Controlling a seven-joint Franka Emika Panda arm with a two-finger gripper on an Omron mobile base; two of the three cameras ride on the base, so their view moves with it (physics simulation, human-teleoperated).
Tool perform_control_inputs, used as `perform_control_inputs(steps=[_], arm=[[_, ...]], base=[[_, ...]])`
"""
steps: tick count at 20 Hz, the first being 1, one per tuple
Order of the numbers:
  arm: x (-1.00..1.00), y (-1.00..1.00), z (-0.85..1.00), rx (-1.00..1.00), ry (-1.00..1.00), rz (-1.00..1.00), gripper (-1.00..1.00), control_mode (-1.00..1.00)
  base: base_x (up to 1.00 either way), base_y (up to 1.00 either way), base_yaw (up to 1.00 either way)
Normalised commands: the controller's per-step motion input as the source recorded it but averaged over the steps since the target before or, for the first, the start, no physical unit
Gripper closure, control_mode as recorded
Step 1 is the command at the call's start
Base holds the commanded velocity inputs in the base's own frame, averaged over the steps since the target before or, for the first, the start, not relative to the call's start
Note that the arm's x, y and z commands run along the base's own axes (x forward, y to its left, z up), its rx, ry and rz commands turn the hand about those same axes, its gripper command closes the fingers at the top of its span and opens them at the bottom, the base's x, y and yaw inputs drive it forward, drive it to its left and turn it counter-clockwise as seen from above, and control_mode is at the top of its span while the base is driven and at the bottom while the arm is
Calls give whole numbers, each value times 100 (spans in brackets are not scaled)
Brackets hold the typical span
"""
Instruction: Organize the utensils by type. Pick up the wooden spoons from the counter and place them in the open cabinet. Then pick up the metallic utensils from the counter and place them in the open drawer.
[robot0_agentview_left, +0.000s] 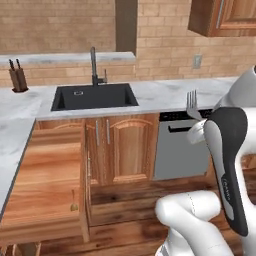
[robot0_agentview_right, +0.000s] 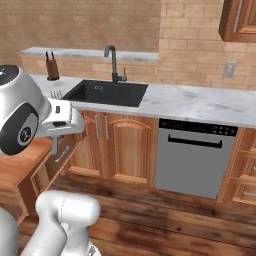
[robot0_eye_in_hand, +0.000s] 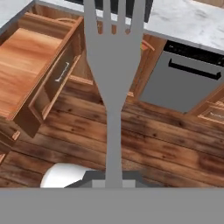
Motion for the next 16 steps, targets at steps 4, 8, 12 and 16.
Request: perform_control_inputs(steps=[4,8,12,16], arm=[[0,0,0,0,0,0,100,100],[0,0,0,0,0,0,100,100],[0,0,0,0,0,0,100,100],[0,0,0,0,0,0,100,100]], base=[[-78,47,-1],[-42,63,-2],[7,97,-2],[19,89,-3]])
